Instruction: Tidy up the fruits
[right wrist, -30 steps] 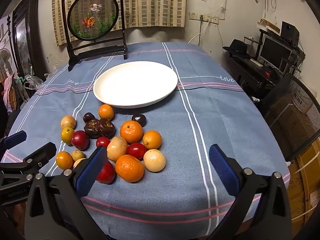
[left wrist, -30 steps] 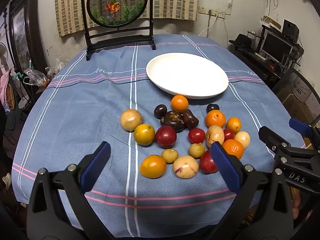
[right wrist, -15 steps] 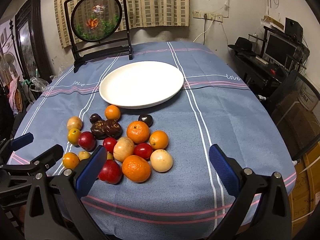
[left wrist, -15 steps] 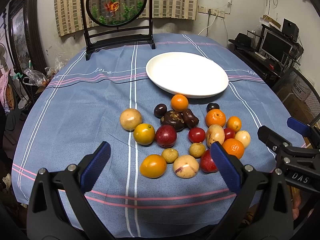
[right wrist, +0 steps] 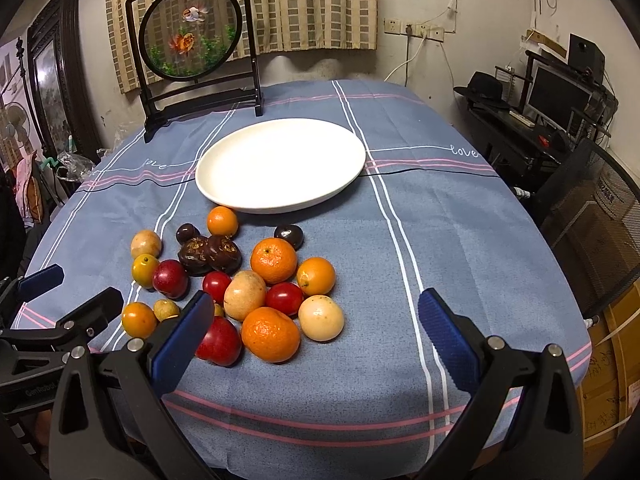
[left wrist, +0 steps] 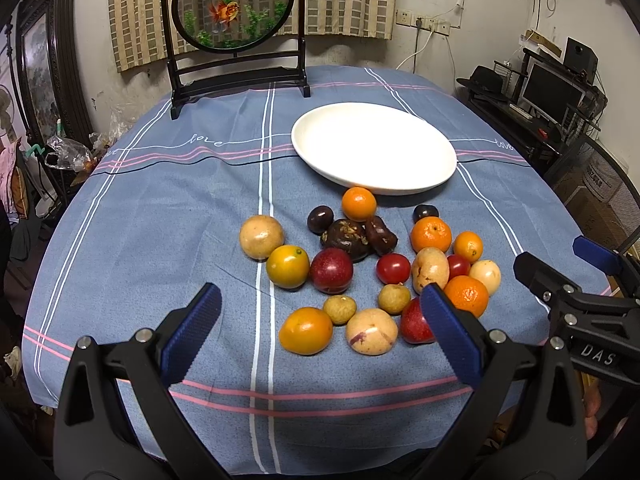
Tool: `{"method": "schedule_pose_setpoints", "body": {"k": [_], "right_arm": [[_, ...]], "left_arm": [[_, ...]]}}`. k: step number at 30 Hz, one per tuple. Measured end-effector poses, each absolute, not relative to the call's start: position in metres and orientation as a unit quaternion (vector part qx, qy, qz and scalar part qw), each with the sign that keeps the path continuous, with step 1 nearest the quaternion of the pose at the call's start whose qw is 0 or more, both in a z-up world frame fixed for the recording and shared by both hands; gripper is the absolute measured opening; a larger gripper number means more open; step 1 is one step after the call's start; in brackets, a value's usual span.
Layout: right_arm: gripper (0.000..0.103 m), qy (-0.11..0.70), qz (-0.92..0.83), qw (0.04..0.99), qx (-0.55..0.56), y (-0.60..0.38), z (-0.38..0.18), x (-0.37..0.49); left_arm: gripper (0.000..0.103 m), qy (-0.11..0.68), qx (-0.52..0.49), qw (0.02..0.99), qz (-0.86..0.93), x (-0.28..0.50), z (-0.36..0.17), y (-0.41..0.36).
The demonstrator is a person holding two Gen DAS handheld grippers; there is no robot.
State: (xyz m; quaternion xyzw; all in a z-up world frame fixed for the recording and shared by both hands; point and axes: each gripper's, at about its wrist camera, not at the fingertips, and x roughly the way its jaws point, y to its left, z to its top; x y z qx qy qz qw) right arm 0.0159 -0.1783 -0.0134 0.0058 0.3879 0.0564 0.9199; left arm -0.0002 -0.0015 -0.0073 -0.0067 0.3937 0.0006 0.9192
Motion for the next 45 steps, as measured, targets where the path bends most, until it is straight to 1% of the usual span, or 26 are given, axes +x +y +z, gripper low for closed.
{"method": "schedule_pose_setpoints", "body": {"k": [29,35,40,43,44,45], "right_arm": [[0.102,0.389,0.056,0.92,0.005,-0.178,-0.013,0.016],[0.102,0.386,0.066,0.92,-0.006,-0.179,-0.016,0.015],[0.102,0.369,0.141,0.919,-0.012,-0.184,-0.024,-0.003],[0.102,0.384,0.173,0.907,-0.006,-0.181,-0.037,-0.011],[0.099,0.386,0.189,0.903,-0.003,-0.177,-0.041,-0.013],[0.089,0.387,0.204,0.899,-0.003,-0.171,-0.043,-0.015]], "left_arm": [[0.101,0.396,-0.008,0.918,0.0,0.001,-0.007,-0.001],[0.101,0.401,-0.001,0.916,0.003,-0.001,-0.02,0.002],[0.101,0.403,0.031,0.915,0.009,-0.02,-0.034,0.023],[0.101,0.423,0.026,0.906,0.015,-0.03,-0.048,0.037],[0.101,0.429,0.022,0.903,0.016,-0.03,-0.051,0.041],[0.101,0.433,0.017,0.901,0.016,-0.031,-0.055,0.043]]}}
